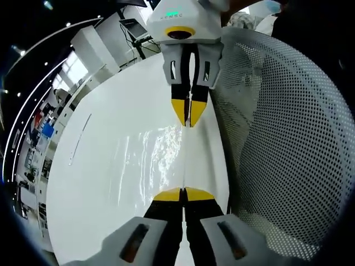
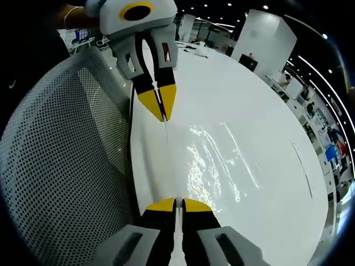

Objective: Open the resealable bag by pulling the two sides of the seal apart until the entire bag opening is separated and visibly accessible.

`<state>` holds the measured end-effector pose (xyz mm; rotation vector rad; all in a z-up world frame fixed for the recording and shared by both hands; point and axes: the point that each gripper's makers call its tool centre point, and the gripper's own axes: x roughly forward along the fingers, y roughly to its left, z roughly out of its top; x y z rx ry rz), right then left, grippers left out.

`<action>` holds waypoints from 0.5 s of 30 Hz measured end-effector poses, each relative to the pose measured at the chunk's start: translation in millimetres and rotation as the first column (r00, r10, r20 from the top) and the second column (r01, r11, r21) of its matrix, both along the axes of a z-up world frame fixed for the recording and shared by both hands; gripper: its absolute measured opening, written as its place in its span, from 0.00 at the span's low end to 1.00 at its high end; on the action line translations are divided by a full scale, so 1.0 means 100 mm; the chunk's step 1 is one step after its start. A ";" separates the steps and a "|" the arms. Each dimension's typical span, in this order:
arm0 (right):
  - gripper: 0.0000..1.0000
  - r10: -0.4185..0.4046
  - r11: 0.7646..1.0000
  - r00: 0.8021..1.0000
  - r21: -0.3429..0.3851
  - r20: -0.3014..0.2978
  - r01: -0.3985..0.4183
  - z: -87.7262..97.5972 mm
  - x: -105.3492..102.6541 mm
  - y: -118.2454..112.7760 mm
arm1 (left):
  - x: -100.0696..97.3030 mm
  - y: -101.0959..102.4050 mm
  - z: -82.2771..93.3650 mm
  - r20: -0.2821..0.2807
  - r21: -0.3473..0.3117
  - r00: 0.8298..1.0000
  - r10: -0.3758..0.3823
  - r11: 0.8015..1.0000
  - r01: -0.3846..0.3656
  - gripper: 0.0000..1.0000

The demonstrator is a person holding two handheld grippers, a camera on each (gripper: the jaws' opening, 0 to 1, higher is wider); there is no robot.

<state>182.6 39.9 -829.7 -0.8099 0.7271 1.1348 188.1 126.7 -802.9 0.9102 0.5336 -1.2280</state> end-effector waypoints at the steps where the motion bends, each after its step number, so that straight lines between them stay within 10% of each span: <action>1: 0.00 -0.002 1.000 1.000 -0.001 0.000 0.002 0.00 0.00 -0.01 | 0.00 0.00 0.00 0.000 -0.002 1.000 0.001 1.000 -0.001 0.00; 15: 0.00 -0.005 1.000 1.000 -0.027 -0.003 0.005 -0.04 -0.03 -0.17 | -0.02 0.02 -0.03 -0.005 0.008 1.000 -0.009 1.000 0.009 0.00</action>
